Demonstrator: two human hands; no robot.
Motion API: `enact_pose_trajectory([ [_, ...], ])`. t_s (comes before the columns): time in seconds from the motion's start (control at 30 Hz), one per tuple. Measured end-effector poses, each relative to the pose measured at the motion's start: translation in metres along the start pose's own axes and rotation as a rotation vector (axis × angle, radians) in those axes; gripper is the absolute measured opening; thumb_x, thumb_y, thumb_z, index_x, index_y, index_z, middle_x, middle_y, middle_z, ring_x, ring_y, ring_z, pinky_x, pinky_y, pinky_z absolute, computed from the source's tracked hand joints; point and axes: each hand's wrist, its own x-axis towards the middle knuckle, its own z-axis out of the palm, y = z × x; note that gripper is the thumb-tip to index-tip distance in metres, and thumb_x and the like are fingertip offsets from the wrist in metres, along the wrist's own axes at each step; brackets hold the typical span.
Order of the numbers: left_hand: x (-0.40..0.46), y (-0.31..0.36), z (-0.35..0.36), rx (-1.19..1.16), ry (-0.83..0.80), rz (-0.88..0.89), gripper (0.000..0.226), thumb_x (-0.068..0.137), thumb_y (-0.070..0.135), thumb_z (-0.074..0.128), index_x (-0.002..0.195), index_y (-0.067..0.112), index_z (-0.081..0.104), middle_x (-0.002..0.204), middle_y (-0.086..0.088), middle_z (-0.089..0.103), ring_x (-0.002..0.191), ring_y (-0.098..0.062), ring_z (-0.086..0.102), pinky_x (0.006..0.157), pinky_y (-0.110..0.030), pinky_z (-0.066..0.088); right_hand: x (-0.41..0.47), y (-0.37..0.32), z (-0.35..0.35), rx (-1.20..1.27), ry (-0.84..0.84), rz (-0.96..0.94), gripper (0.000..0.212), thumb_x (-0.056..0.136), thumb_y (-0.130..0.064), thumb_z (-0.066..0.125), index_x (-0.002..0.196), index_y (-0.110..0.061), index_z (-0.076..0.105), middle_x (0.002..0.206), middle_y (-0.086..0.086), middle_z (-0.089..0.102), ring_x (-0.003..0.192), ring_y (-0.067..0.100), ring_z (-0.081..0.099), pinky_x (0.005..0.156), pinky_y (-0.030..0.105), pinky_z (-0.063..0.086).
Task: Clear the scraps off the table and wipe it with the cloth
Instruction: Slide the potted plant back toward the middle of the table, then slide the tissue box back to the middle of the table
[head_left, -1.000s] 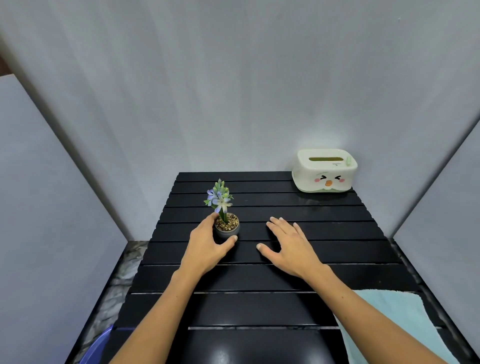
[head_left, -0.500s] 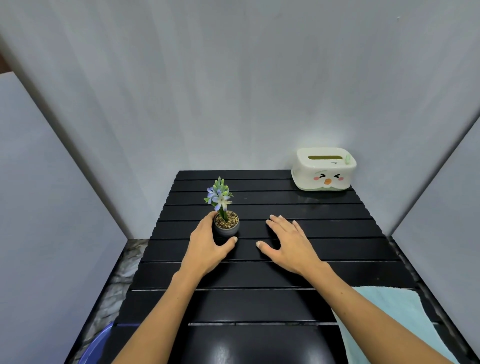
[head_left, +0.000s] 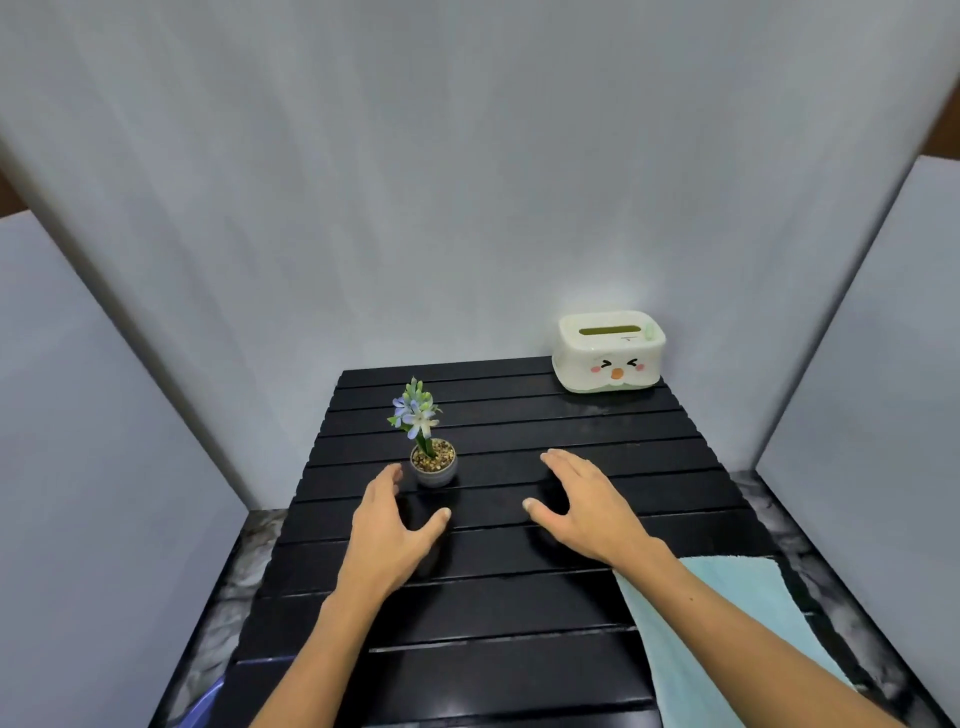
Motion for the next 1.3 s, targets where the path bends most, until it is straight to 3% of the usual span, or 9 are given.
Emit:
enact_pose_trajectory([
  [0.23,-0.024,0.024,0.01,-0.024,0.0,0.011,0.086,0.076,0.048,0.079,0.145,0.015,0.039,0.141,0.001,0.051,0.125,-0.013,0.05,0.107,-0.035,0.043,-0.022,0.012,-0.032,0.02,0.036,0.054,0.076,0.091,-0.057,0.055,0.154,-0.021,0.031,0.16,-0.004,0.03,0.147,0.012,0.025,0.117,0.027,0.022],
  [0.67,-0.013,0.084,0.055,-0.058,-0.098,0.128,0.086,0.079,0.053,0.073,0.148,0.019,0.036,0.144,0.007,0.045,0.128,-0.008,0.044,0.108,-0.032,0.041,-0.036,0.052,-0.071,0.095,0.091,0.158,0.08,0.09,-0.059,0.056,0.155,-0.024,0.026,0.161,-0.006,0.028,0.146,0.011,0.026,0.115,0.031,0.028],
  [0.93,0.032,0.114,0.096,-0.048,-0.176,0.156,0.094,0.077,0.064,0.066,0.152,0.023,0.029,0.154,0.007,0.037,0.14,-0.013,0.036,0.113,-0.04,0.038,-0.004,0.087,-0.09,0.179,0.171,0.252,0.086,0.087,-0.06,0.06,0.156,-0.022,0.024,0.161,-0.001,0.029,0.145,0.019,0.031,0.115,0.037,0.031],
  [1.3,0.124,0.141,0.162,-0.081,-0.205,0.155,0.101,0.077,0.062,0.069,0.156,0.02,0.021,0.161,0.001,0.029,0.145,-0.018,0.03,0.116,-0.044,0.033,0.081,0.141,-0.093,0.225,0.226,0.302,0.095,0.083,-0.061,0.066,0.155,-0.018,0.023,0.16,0.004,0.03,0.144,0.024,0.032,0.114,0.041,0.032],
])
